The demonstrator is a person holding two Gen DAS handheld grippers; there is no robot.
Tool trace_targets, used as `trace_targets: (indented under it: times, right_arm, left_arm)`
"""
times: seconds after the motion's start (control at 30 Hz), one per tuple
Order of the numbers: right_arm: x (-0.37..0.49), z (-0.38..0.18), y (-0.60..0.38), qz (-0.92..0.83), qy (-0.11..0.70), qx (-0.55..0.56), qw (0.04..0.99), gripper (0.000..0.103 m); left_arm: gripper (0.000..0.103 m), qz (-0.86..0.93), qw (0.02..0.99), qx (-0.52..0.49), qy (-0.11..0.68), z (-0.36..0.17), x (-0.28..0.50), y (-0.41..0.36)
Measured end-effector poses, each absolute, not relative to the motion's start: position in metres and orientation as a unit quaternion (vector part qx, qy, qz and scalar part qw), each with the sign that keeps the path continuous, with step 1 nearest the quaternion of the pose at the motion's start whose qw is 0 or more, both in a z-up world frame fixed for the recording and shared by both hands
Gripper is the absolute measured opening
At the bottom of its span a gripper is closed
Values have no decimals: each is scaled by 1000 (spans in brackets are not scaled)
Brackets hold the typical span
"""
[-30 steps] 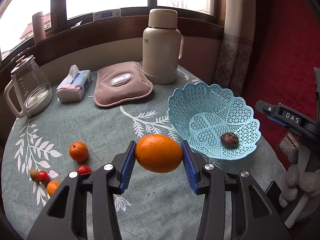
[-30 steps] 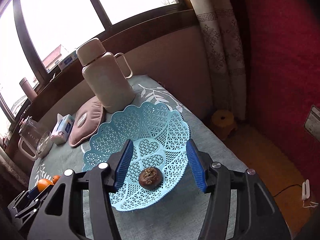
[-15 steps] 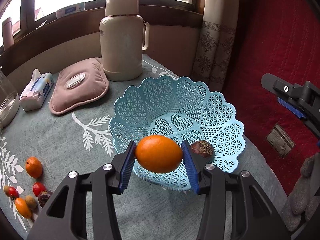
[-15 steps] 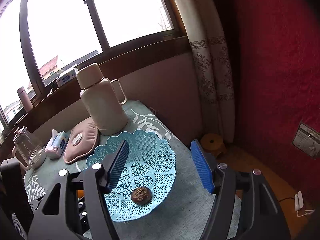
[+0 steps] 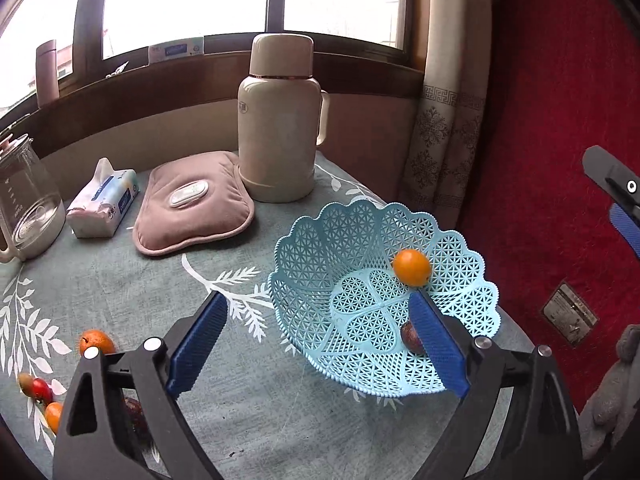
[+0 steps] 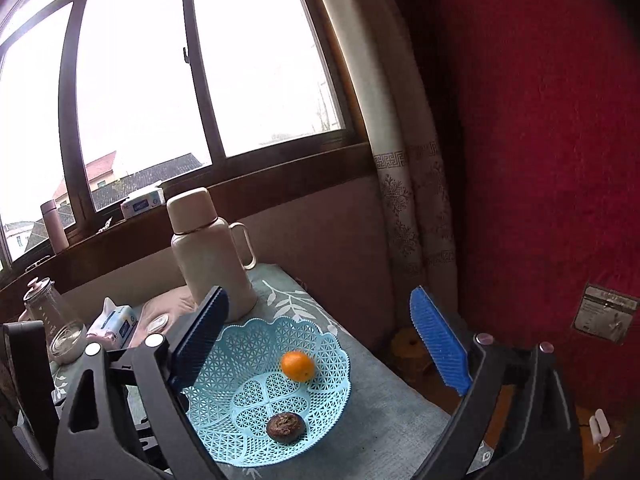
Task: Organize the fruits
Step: 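Carry the large orange into the blue basket and open the left tool, then move both tools back over the remaining fruits on the cloth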
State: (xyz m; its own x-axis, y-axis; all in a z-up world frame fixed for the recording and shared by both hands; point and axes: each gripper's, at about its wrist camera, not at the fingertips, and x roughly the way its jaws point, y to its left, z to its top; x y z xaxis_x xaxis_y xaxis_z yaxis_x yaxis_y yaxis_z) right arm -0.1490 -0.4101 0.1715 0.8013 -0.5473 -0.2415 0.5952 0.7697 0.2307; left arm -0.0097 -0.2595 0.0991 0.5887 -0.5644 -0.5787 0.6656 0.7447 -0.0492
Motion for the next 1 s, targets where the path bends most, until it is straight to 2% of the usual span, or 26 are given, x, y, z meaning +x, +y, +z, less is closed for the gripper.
trace_targets:
  times: [0.33,0.53,0.57,0.63,0.83,1.0]
  right_arm:
    - [-158,178,-395,-255,37,148,955,100]
    - [-151,177,-393,-232,70,167,956,100]
    - [-151,177,-391,-230,70,165,957,100]
    - [-149,178,-386,-223,72,160,959,100]
    - [-149,181,-365,-193,75,136,969,100]
    - [-137,175,-353,-152,108,148,971,100]
  left_arm:
    - [92,-324,914,81,231,129,-23,-233]
    - [93,-304,924,67,222,138,-22,-209]
    - [97,-300,926,64,220,140,-21,-204]
    - [98,-291,931,57,214,144,-21,-193]
    - [98,-260,942,31,211,154,-17,-157]
    - [98,-226,953,32,197,158,-20,-129]
